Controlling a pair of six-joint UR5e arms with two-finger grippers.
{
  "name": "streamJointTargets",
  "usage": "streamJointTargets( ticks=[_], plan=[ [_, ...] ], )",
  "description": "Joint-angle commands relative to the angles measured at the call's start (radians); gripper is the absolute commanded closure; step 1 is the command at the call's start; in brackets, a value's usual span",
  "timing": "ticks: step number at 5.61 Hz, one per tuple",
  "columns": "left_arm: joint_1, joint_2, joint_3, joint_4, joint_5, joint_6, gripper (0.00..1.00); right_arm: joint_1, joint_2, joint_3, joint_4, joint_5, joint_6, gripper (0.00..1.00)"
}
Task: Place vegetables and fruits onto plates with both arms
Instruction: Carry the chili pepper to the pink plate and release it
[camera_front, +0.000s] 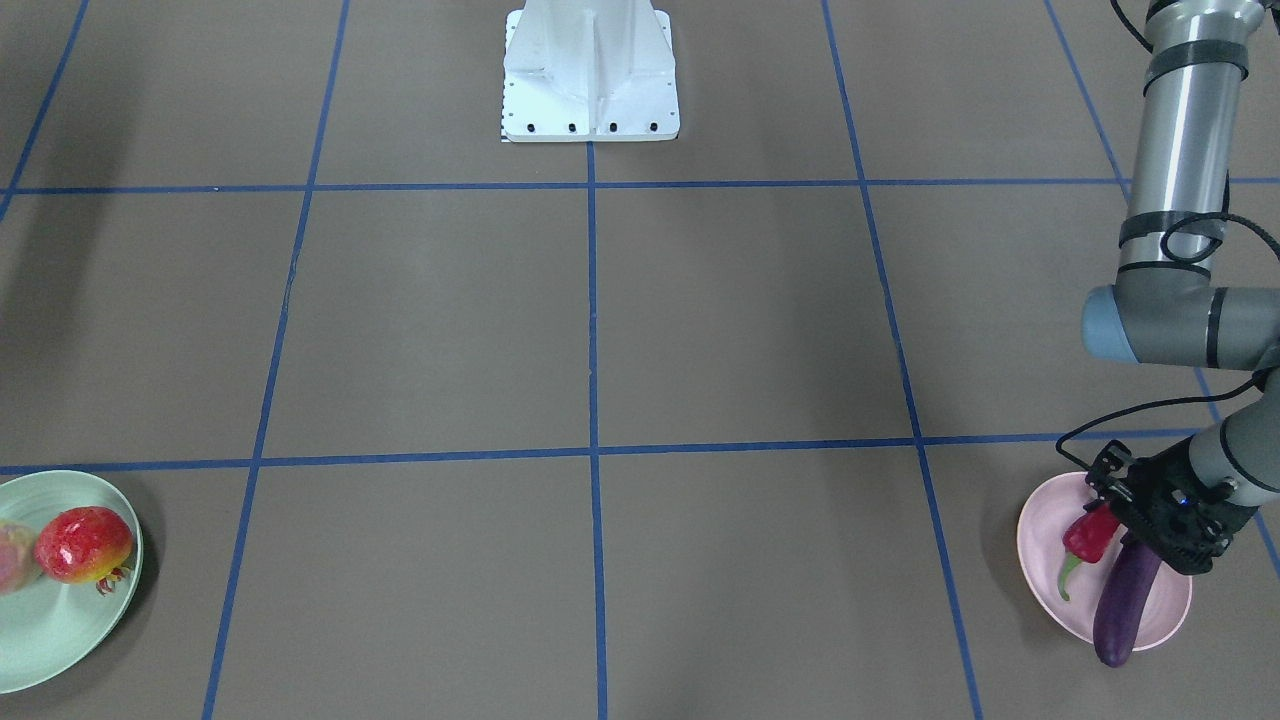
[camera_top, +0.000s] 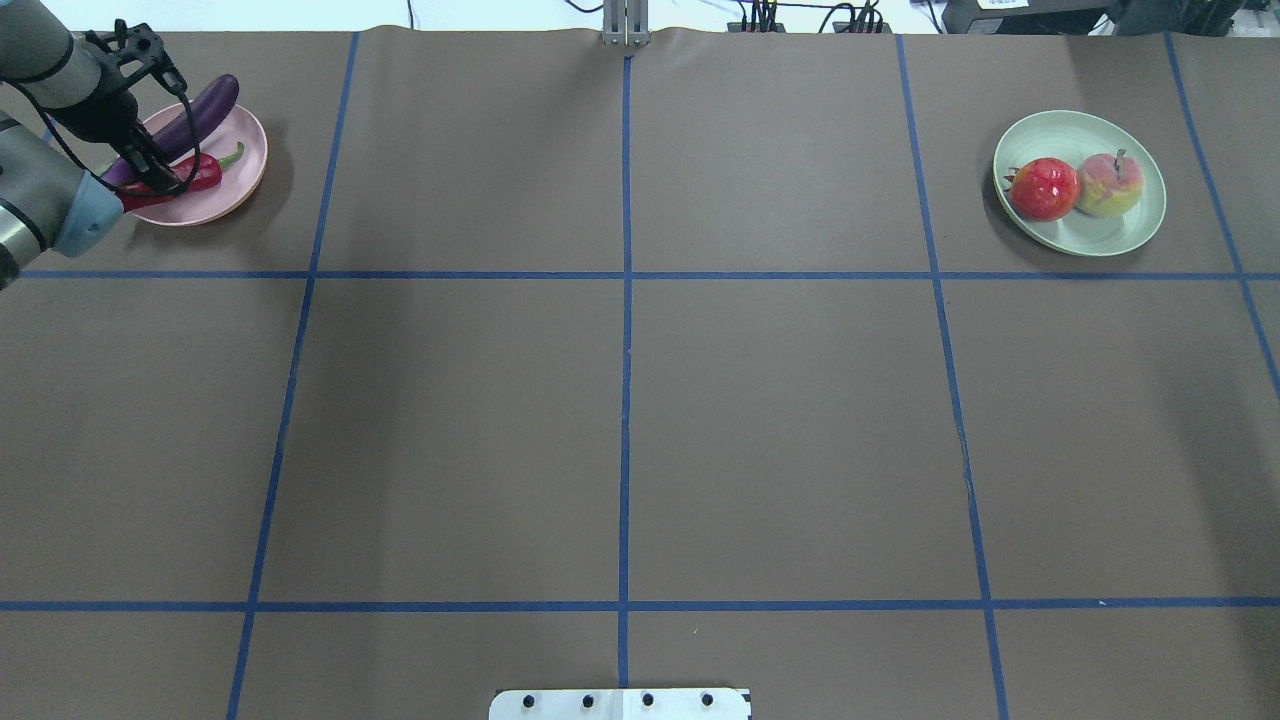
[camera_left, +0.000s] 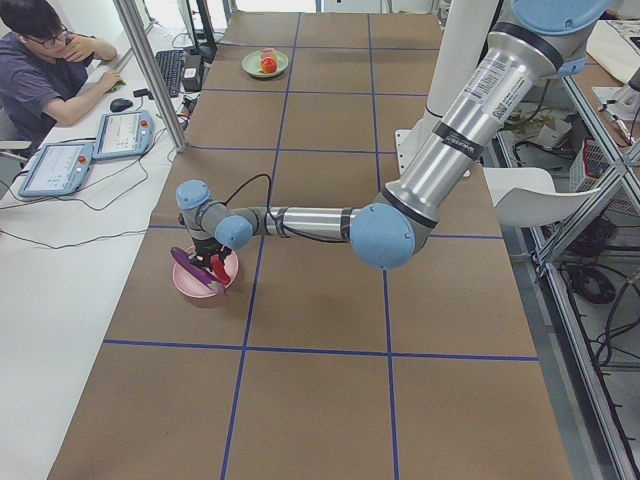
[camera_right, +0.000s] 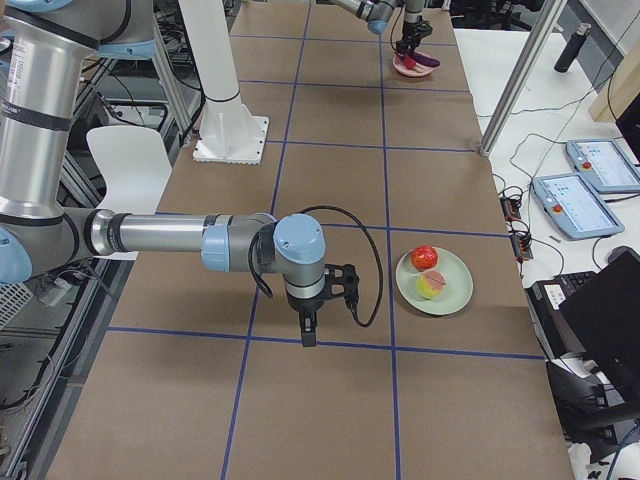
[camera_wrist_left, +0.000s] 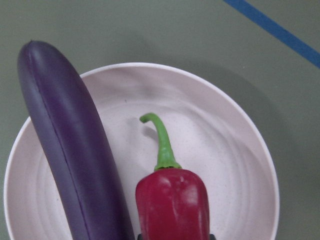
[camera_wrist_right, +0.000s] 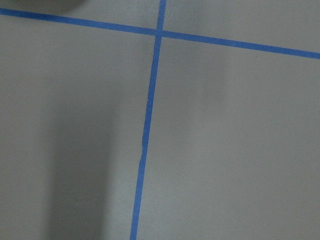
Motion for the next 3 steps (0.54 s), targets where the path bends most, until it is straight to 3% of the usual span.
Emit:
streamJointTargets(
  ticks=[1, 2, 3],
  plan=[
    [-0.001, 0.000, -0.030, 0.019, -0.057, -0.092, 0.00, 0.000, 0.002, 0.000, 0.000, 0.000, 0.000, 0.00],
    [-0.033, 0.026, -0.169, 0.173, -0.137, -0.237, 0.00, 0.000, 0.002, 0.000, -0.001, 0.000, 0.002, 0.00],
    [-0.067, 0.130, -0.386, 0.368, -0.135, -0.359, 0.00, 0.000, 0.002, 0.002, 0.000, 0.000, 0.006, 0.00]
  ],
)
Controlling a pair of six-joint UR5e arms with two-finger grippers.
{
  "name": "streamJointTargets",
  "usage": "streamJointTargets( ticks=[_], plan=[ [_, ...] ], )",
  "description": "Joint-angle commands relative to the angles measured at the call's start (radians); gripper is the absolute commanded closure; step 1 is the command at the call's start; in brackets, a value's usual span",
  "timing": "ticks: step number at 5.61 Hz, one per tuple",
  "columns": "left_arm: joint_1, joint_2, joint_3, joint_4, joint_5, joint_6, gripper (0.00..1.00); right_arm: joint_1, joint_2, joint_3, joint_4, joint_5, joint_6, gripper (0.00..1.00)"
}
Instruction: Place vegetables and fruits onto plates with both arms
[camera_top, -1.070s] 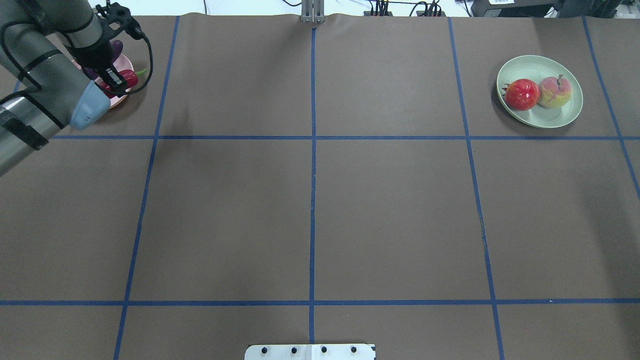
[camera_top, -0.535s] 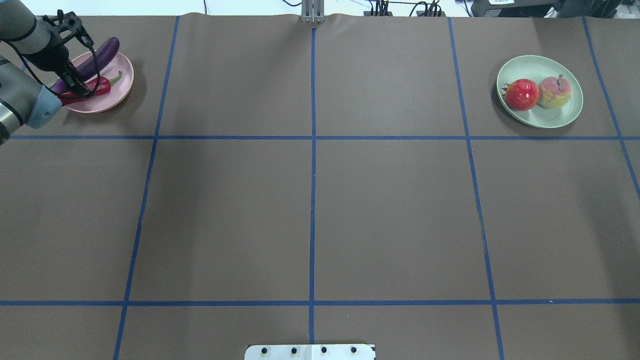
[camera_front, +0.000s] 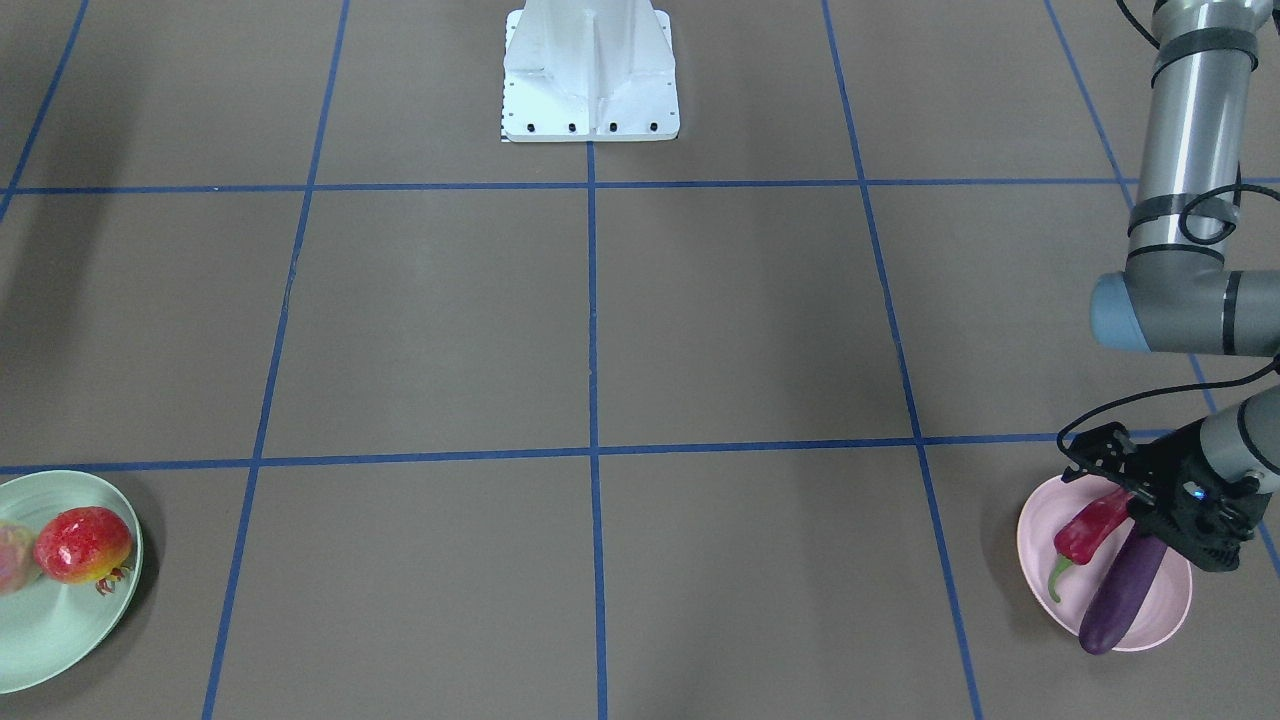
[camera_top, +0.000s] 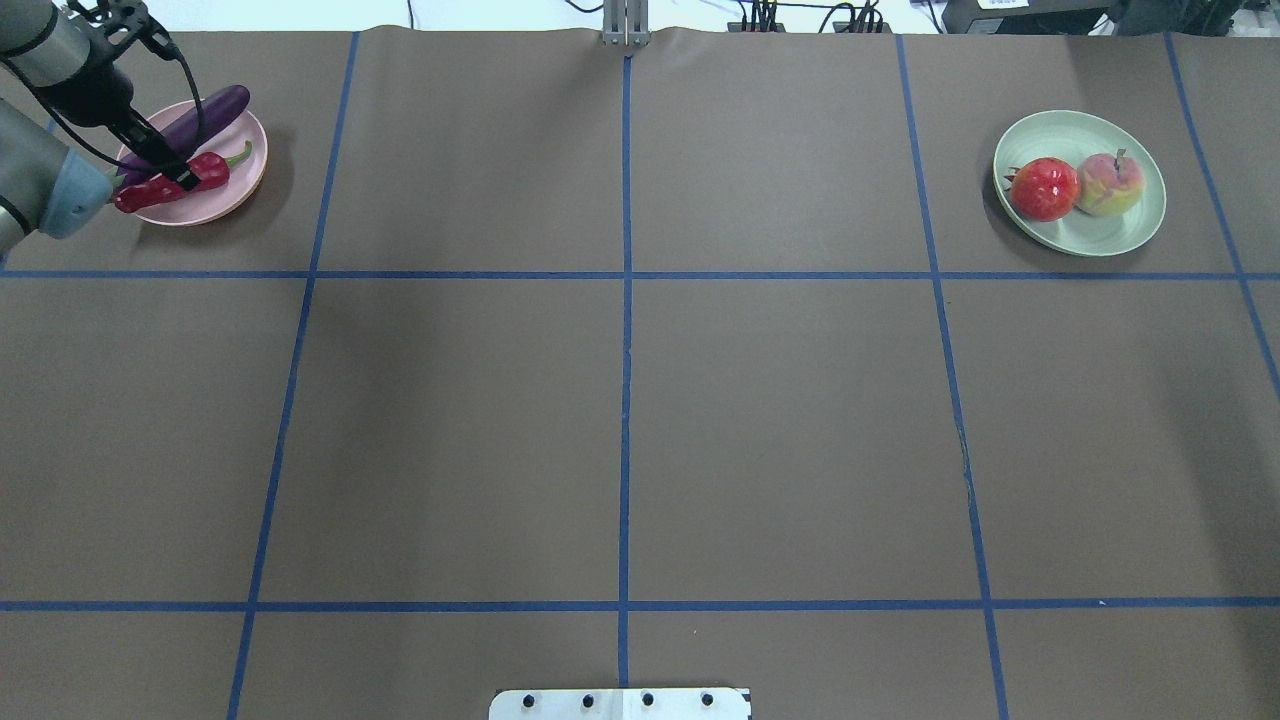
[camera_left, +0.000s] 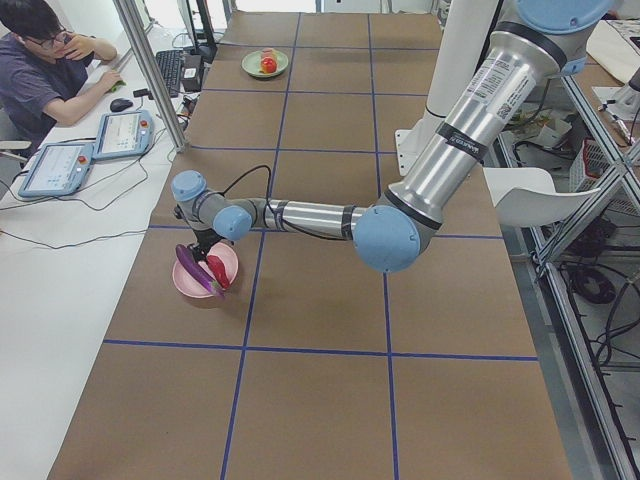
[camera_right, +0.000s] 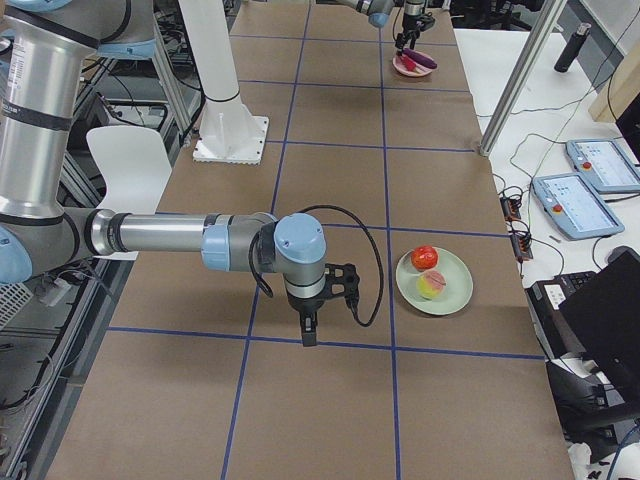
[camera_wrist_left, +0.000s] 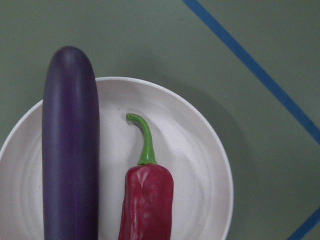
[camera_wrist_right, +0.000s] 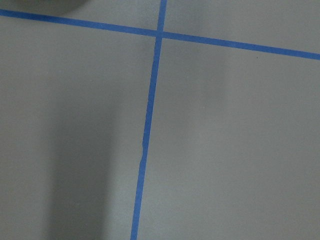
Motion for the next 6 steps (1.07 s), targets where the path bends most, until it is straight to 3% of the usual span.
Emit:
streamJointTargets(
  ticks=[1, 2, 3, 4, 5, 6],
  plan=[
    [-0.082, 0.173, -0.378, 0.361, -0.001, -0.159, 0.00, 0.000, 0.000, 0.001, 0.001, 0.003, 0.003, 0.00],
    [-0.130, 0.346, -0.573, 0.401, 0.066, -0.155, 0.00, 0.000, 0.000, 0.001, 0.001, 0.003, 0.003, 0.00],
    [-0.206, 0.508, -0.689, 0.399, 0.077, -0.096, 0.00, 0.000, -0.001, 0.000, 0.001, 0.003, 0.003, 0.00],
    [-0.303, 0.619, -0.694, 0.399, 0.073, 0.178, 0.00, 0.000, -0.001, 0.000, 0.001, 0.006, 0.005, 0.00],
    [-0.414, 0.746, -0.698, 0.392, 0.079, 0.219, 0.00, 0.000, -0.001, 0.001, 0.001, 0.008, 0.005, 0.00],
    [-0.496, 0.742, -0.637, 0.392, 0.058, 0.213, 0.00, -0.002, 0.000, 0.000, 0.001, 0.009, 0.005, 0.00]
  ],
)
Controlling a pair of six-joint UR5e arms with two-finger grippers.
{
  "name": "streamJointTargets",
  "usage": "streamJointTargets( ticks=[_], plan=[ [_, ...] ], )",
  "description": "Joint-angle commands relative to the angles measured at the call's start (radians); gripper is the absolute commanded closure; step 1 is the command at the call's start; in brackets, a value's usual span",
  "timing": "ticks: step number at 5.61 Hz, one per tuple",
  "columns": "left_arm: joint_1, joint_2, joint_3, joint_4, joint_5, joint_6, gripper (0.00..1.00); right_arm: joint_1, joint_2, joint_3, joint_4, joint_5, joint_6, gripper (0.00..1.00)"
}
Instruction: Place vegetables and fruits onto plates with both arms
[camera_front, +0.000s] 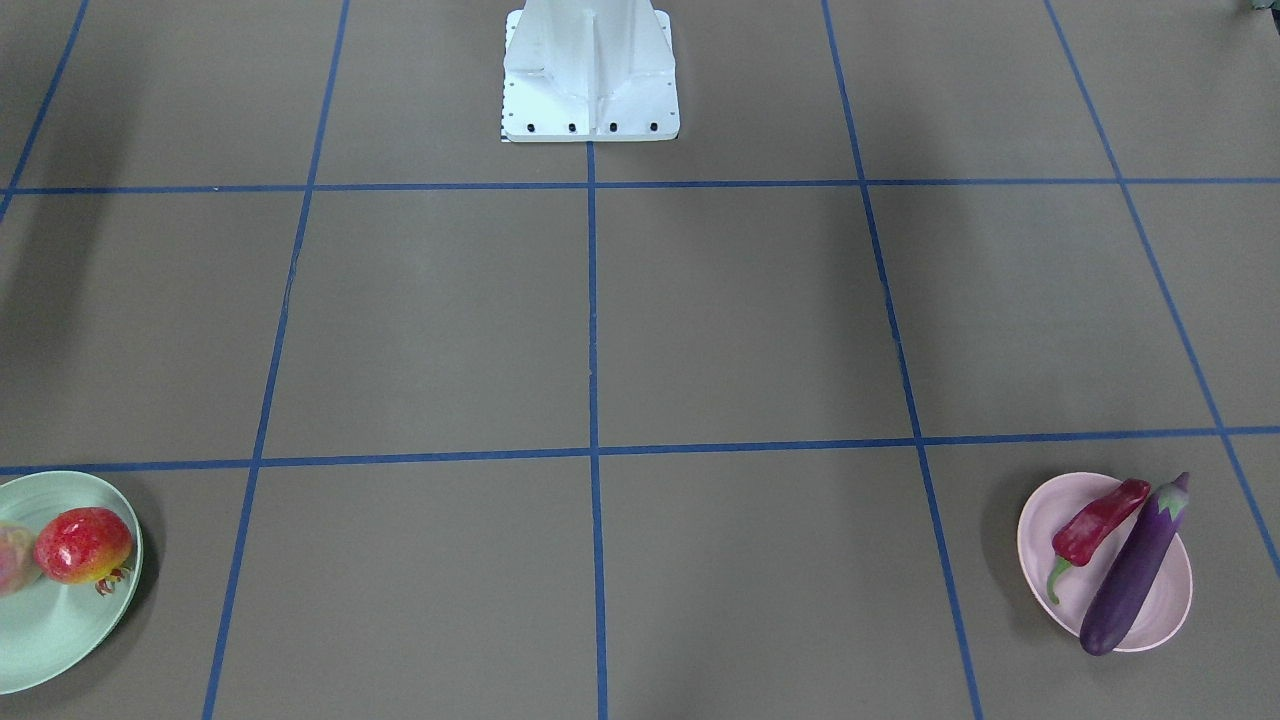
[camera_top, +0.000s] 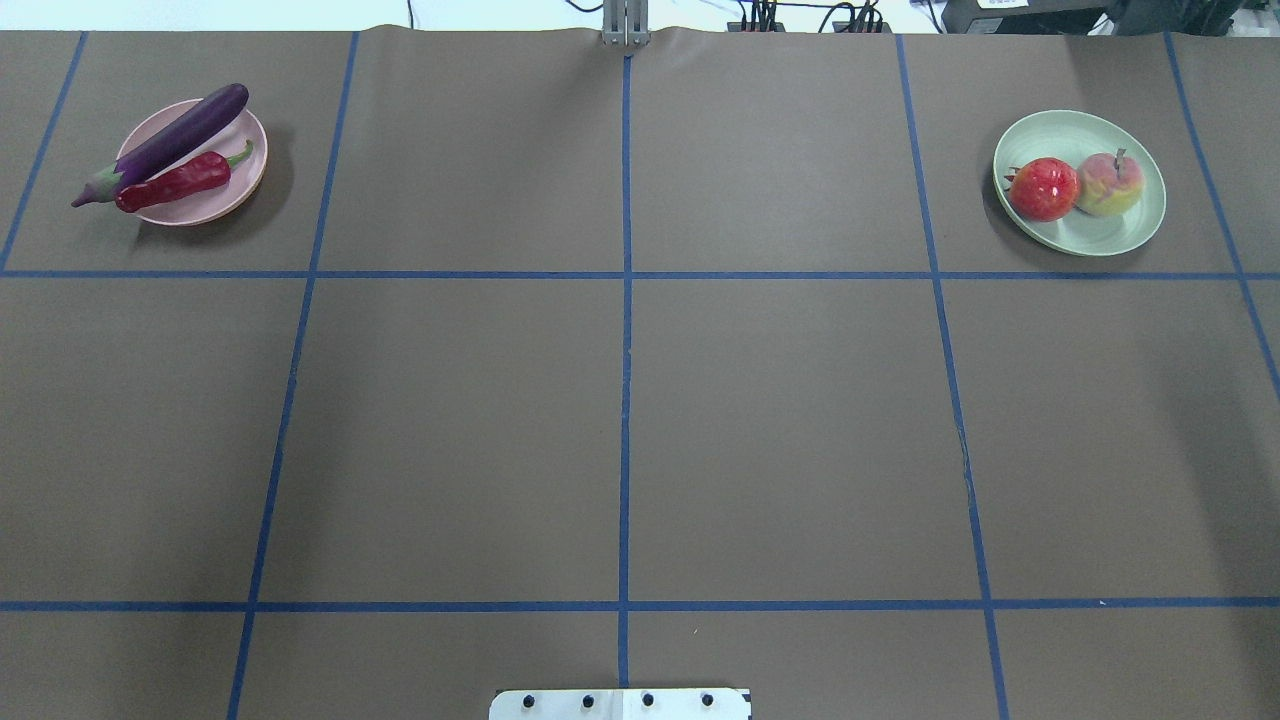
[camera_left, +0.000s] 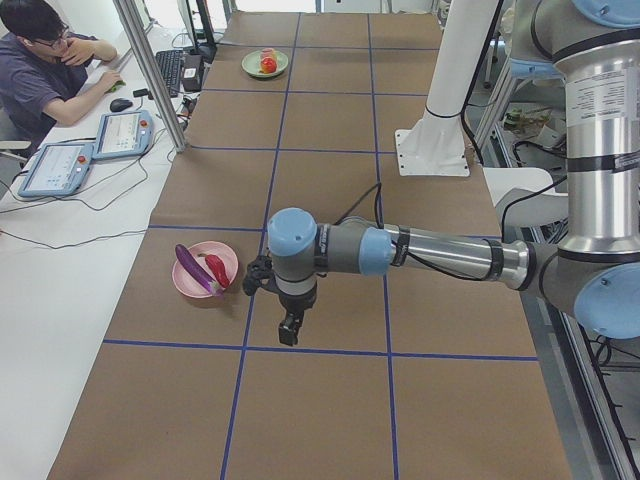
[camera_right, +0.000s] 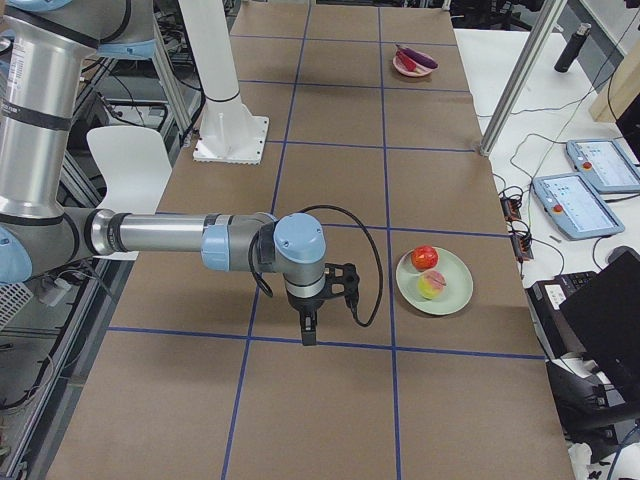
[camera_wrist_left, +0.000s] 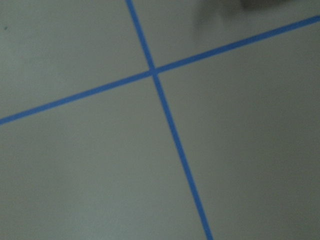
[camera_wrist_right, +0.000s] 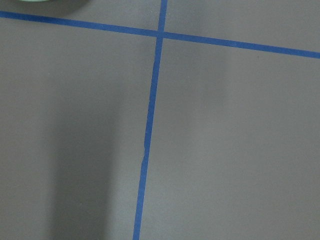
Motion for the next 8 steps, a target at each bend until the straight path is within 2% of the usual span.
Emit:
streamJointTargets(
  ticks=[1, 3, 5, 8],
  plan=[
    [-0.089, 0.027, 0.011, 0.006, -0.027, 0.010, 0.00, -0.001, 0.000, 0.001, 0.000, 0.001, 0.000, 0.00],
    [-0.086, 0.025, -0.024, -0.006, -0.030, -0.165, 0.00, -0.001, 0.001, 0.001, 0.000, 0.001, 0.002, 0.00],
    [-0.086, 0.025, -0.021, -0.007, -0.114, -0.165, 0.00, -0.001, 0.001, -0.001, 0.000, 0.004, 0.002, 0.00],
    [-0.086, 0.025, -0.026, -0.024, -0.117, -0.163, 0.00, -0.001, -0.001, -0.002, 0.000, 0.008, 0.003, 0.00]
  ],
)
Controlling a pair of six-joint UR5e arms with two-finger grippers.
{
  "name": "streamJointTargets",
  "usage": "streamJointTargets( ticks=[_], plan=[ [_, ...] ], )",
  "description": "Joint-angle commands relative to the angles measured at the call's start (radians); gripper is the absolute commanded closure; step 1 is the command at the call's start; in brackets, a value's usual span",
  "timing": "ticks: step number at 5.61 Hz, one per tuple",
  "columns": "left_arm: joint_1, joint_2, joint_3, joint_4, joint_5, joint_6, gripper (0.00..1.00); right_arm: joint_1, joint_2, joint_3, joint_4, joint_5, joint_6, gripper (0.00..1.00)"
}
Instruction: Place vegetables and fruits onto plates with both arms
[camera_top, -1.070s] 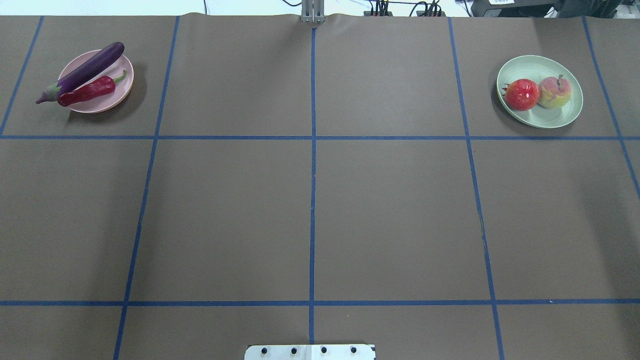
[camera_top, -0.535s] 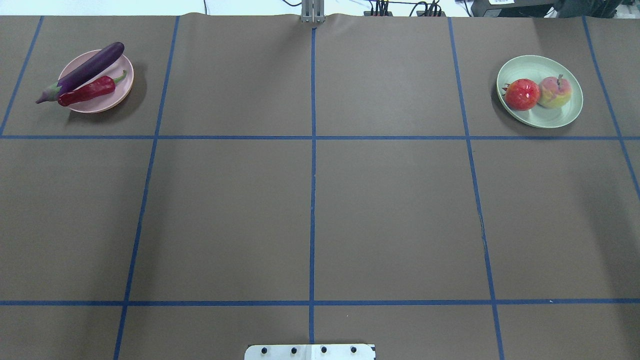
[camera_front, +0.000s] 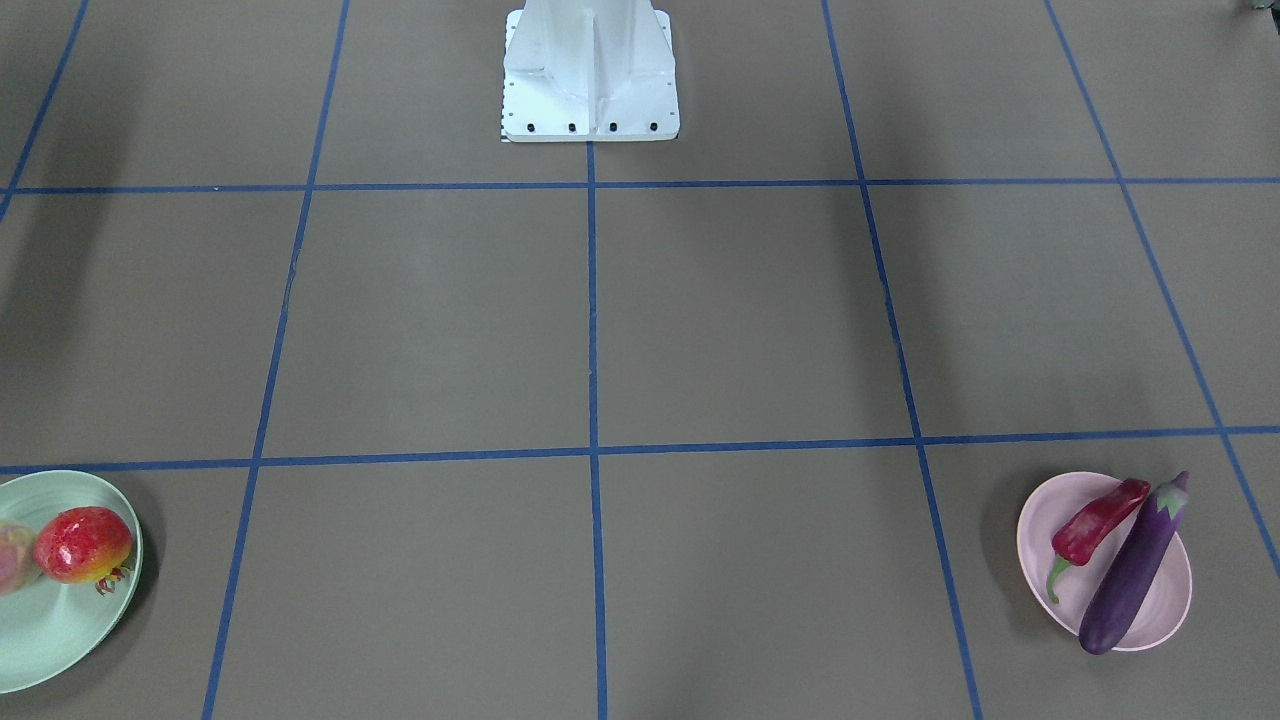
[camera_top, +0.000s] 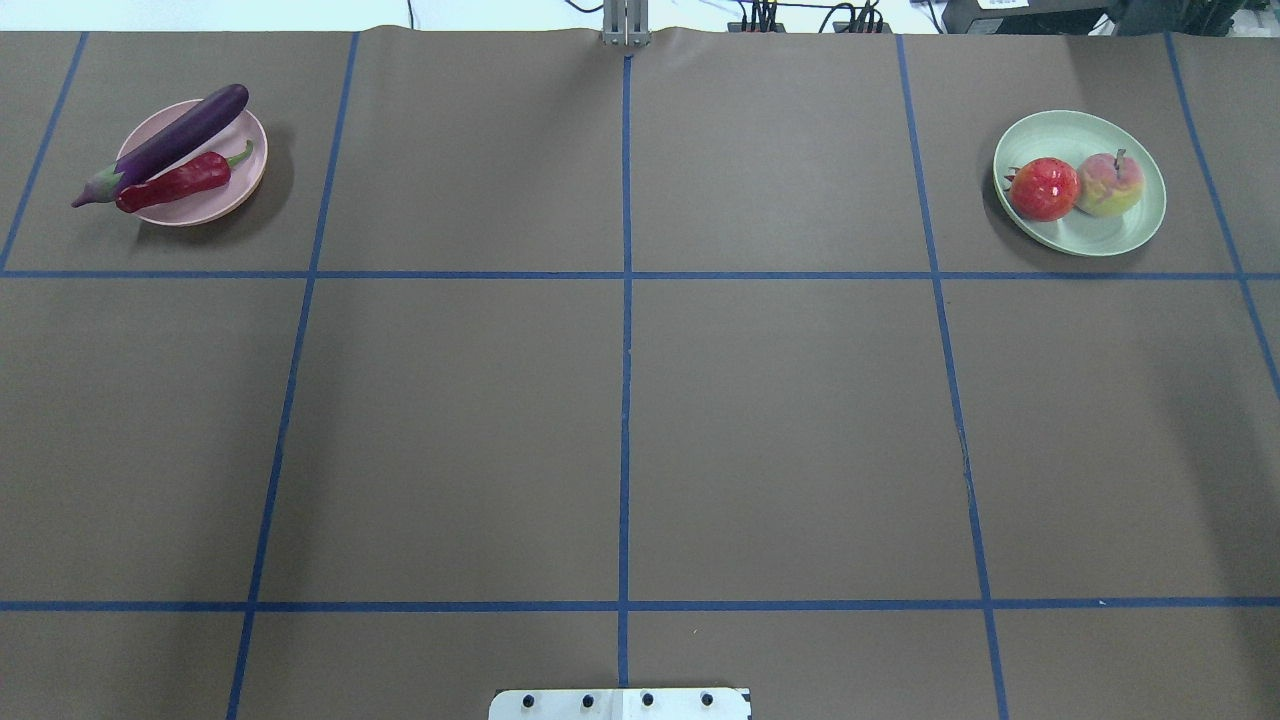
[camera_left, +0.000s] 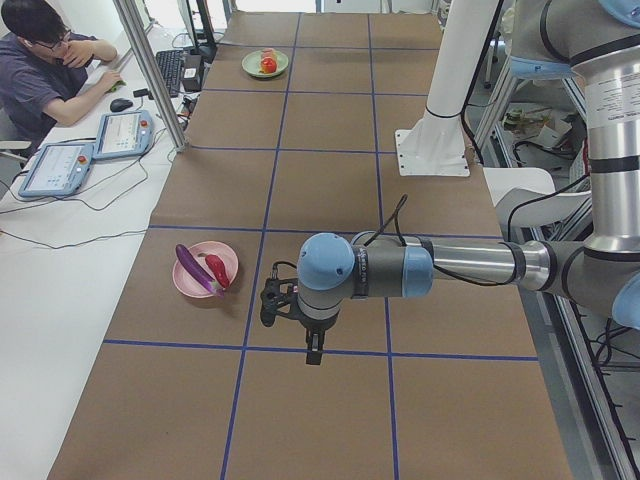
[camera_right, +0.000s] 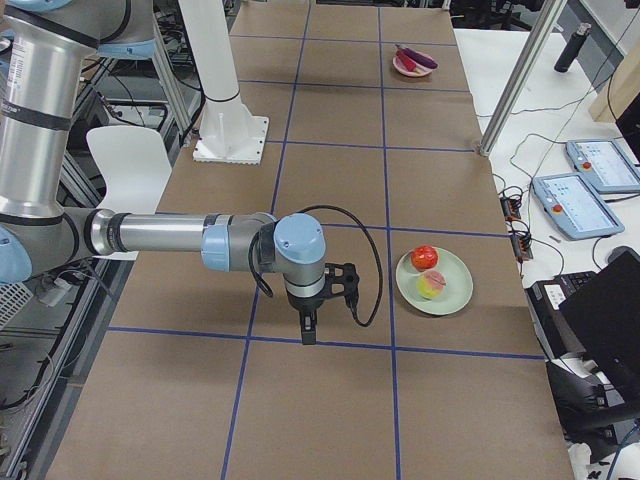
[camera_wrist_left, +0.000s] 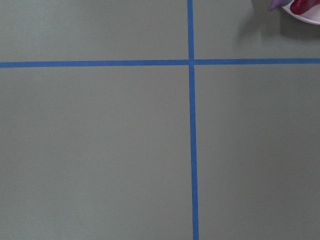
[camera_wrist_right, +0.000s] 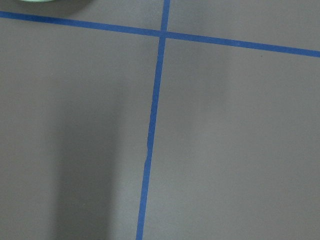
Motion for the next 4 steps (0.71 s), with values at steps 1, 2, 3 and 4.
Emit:
streamJointTargets(
  ticks=[1, 2, 3, 4],
  plan=[
    [-0.002, 0.001, 0.000, -0.001, -0.023, 0.001, 0.00, 0.000, -0.002, -0.001, 0.000, -0.001, 0.001, 0.00],
    [0.000, 0.001, -0.002, -0.003, -0.038, 0.001, 0.00, 0.000, -0.002, -0.001, 0.000, -0.001, 0.001, 0.00],
    [0.000, 0.001, 0.000, -0.003, -0.038, 0.001, 0.00, 0.000, -0.002, -0.001, 0.002, 0.001, 0.001, 0.00],
    [-0.002, 0.002, 0.001, -0.018, -0.038, 0.000, 0.00, 0.000, -0.002, -0.001, 0.002, 0.001, 0.001, 0.00]
  ],
)
